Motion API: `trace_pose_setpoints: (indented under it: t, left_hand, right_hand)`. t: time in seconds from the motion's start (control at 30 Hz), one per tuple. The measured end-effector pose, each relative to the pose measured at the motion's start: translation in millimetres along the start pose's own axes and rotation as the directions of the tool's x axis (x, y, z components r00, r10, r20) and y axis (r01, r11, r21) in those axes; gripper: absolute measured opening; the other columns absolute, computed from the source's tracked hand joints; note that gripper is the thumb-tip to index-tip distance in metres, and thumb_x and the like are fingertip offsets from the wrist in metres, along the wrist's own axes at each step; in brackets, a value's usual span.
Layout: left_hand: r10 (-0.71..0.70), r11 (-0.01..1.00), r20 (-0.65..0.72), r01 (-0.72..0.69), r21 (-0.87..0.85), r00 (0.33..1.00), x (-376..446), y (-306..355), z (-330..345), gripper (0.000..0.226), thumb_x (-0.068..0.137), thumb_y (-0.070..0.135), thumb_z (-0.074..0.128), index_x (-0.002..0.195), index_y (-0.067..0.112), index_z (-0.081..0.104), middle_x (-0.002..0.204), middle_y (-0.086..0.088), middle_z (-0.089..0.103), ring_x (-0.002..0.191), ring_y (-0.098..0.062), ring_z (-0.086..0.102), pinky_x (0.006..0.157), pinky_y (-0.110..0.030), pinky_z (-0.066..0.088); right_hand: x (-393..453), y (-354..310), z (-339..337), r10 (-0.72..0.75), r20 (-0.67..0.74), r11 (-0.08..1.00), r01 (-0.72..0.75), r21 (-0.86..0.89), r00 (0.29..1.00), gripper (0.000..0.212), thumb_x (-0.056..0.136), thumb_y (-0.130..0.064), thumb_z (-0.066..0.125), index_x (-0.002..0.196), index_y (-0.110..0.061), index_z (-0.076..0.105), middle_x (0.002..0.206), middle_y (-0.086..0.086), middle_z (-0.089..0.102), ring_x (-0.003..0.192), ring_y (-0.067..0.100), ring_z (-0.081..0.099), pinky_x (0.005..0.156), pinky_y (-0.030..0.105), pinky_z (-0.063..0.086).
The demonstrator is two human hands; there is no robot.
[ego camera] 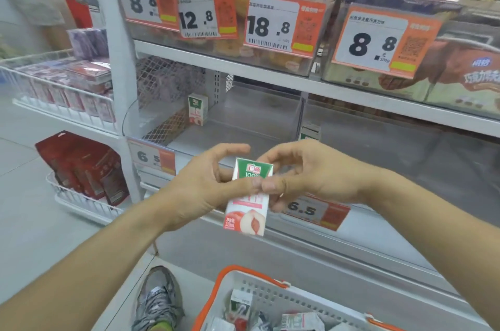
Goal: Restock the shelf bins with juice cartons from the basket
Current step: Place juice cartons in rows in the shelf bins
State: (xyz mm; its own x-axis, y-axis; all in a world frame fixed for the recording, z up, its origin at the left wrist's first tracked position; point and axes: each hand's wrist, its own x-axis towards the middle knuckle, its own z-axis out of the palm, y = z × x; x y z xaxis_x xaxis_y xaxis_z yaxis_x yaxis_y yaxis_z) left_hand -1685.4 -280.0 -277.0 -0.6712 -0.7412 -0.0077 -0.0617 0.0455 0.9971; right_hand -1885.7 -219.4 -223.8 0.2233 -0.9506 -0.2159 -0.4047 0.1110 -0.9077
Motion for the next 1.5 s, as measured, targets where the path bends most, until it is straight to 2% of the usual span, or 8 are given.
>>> trace_pose_setpoints:
  t: [0.13,0.23,0.37,0.77,0.93,1.2,1.3,1.5]
  left_hand:
    - [0.113,0.994,-0.321,-0.111,0.027,0.94,3.4,-6.8,-39.9,0.053,0.083,0.055,0.051,0.125,0.024,0.055,0.109,0.0,0.074,0.104,-0.011,0.069,0.082,-0.031,0.055]
    - [0.332,0.883,-0.504,-0.075,0.464,0.798,16.0,-29.5,-84.0,0.029,0.094,0.036,0.064,0.119,0.023,0.063,0.115,0.009,0.066,0.101,0.0,0.061,0.089,-0.017,0.043]
    - [0.469,0.466,-0.302,0.058,0.883,0.83,35.6,-73.9,-127.7,0.047,0.072,0.064,0.055,0.1,0.029,0.068,0.102,0.008,0.063,0.104,-0.02,0.055,0.097,-0.035,0.032]
    - [0.705,0.399,-0.228,-0.11,0.91,0.672,55.0,-107.9,-140.7,0.04,0.073,0.067,0.057,0.081,0.03,0.067,0.081,0.017,0.063,0.087,-0.016,0.056,0.094,-0.026,0.02]
    - [0.627,0.421,-0.251,-0.049,0.906,0.737,49.6,-101.6,-138.7,0.043,0.073,0.069,0.054,0.085,0.03,0.066,0.084,0.016,0.063,0.091,-0.015,0.056,0.094,-0.026,0.019]
    - [0.51,0.289,-0.221,0.076,0.954,0.831,39.5,-51.3,-101.3,0.038,0.081,0.045,0.069,0.11,0.02,0.068,0.112,-0.003,0.067,0.12,-0.028,0.051,0.101,-0.046,0.026]
    - [0.672,0.437,-0.115,-0.266,0.859,0.732,24.3,-35.9,-39.4,0.018,0.082,0.017,0.062,0.099,0.015,0.066,0.094,-0.001,0.067,0.091,-0.022,0.058,0.082,-0.039,0.045]
    - [0.303,0.687,0.166,-0.336,0.644,0.938,-12.3,-93.4,89.3,0.031,0.082,0.025,0.056,0.113,0.025,0.06,0.086,0.009,0.064,0.071,-0.009,0.061,0.067,-0.024,0.047]
  right_hand:
    - [44.3,-4.0,9.0,-0.069,-0.094,0.993,0.077,0.088,0.993,0.032,0.084,0.004,0.072,0.114,0.006,0.06,0.113,0.026,0.066,0.089,0.035,0.073,0.074,0.035,0.063]
    - [94.3,-4.7,18.2,-0.117,-0.335,0.983,0.158,0.098,0.935,0.035,0.081,0.006,0.076,0.111,0.005,0.059,0.11,0.023,0.065,0.089,0.033,0.072,0.076,0.042,0.063]
    - [196.5,-0.9,19.6,-0.177,-0.578,0.98,0.087,-0.18,0.797,0.043,0.074,-0.008,0.085,0.109,-0.012,0.06,0.097,0.0,0.063,0.088,0.017,0.064,0.08,0.035,0.06]
    - [373.0,30.0,23.8,-0.206,-0.619,0.874,-0.141,-0.464,0.758,0.045,0.087,-0.01,0.072,0.127,-0.014,0.051,0.131,0.014,0.049,0.109,0.029,0.057,0.083,0.026,0.042]
    - [314.6,2.6,21.0,-0.111,-0.606,0.859,-0.23,-0.457,0.788,0.056,0.086,-0.012,0.072,0.136,-0.009,0.046,0.133,0.012,0.051,0.118,0.03,0.057,0.091,0.033,0.052]
    - [66.1,-26.4,47.0,-0.296,-0.386,0.89,0.105,-0.444,0.874,0.019,0.087,-0.005,0.066,0.08,-0.023,0.065,0.067,-0.001,0.071,0.06,0.01,0.067,0.064,0.023,0.056]
    - [-16.7,9.0,65.8,-0.189,-0.332,0.924,0.053,-0.379,0.924,0.021,0.088,-0.005,0.066,0.081,-0.025,0.063,0.069,0.001,0.072,0.06,0.009,0.068,0.066,0.027,0.058]
    - [-97.2,139.5,84.9,0.17,-0.301,0.945,-0.242,-0.221,0.938,0.011,0.092,-0.007,0.062,0.095,-0.017,0.067,0.085,0.008,0.074,0.067,0.015,0.072,0.07,0.037,0.061]
